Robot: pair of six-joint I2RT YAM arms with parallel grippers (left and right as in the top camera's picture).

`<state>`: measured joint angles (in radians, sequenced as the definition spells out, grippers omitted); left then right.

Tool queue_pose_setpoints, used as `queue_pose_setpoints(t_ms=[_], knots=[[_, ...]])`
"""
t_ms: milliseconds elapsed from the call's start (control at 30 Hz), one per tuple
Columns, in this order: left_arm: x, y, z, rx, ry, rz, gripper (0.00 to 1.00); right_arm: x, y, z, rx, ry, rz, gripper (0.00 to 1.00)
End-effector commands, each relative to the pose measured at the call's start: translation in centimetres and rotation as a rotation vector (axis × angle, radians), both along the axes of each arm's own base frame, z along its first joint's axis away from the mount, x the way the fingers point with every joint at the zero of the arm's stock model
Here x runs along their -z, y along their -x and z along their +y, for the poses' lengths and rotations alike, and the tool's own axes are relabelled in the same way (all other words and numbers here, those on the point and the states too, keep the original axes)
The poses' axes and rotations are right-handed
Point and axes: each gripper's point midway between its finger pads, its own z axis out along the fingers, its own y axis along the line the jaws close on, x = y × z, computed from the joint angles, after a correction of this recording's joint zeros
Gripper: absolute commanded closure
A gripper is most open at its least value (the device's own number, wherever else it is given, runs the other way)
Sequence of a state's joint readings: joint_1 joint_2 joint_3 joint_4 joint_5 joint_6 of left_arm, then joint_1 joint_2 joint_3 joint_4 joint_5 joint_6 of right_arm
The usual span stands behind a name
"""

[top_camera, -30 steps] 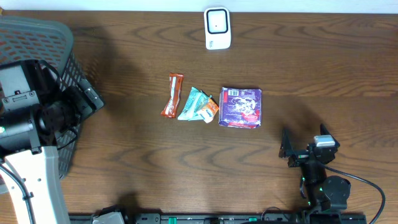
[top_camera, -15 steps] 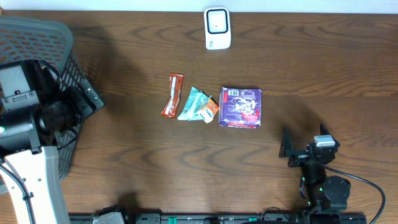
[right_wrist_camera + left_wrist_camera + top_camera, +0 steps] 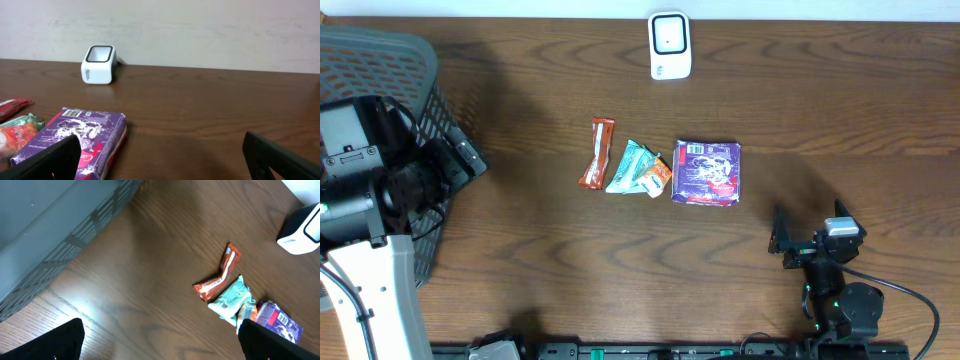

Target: Scan the item barcode

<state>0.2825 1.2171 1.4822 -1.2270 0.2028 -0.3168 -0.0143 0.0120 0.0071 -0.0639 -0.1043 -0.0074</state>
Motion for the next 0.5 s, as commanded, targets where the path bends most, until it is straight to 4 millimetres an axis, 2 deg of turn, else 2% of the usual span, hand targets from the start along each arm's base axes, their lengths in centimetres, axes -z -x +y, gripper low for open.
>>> queue_pose_setpoints(t_ms=[0, 267, 467], knots=[[0.3, 0.0, 0.4, -0.011, -0.012, 0.018, 0.02, 0.0, 0.1, 0.3, -0.014, -0.014, 0.001, 0.01], [-0.3, 0.3, 0.3, -0.011, -0.018, -0.005, 0.02, 0.0, 0.1, 0.3, -0.014, -0.014, 0.001, 0.01], [-2.8, 2.0, -0.5, 0.003, -0.046, -0.106, 0.02, 0.0, 0.1, 0.3, -0.014, -0.014, 0.001, 0.01]])
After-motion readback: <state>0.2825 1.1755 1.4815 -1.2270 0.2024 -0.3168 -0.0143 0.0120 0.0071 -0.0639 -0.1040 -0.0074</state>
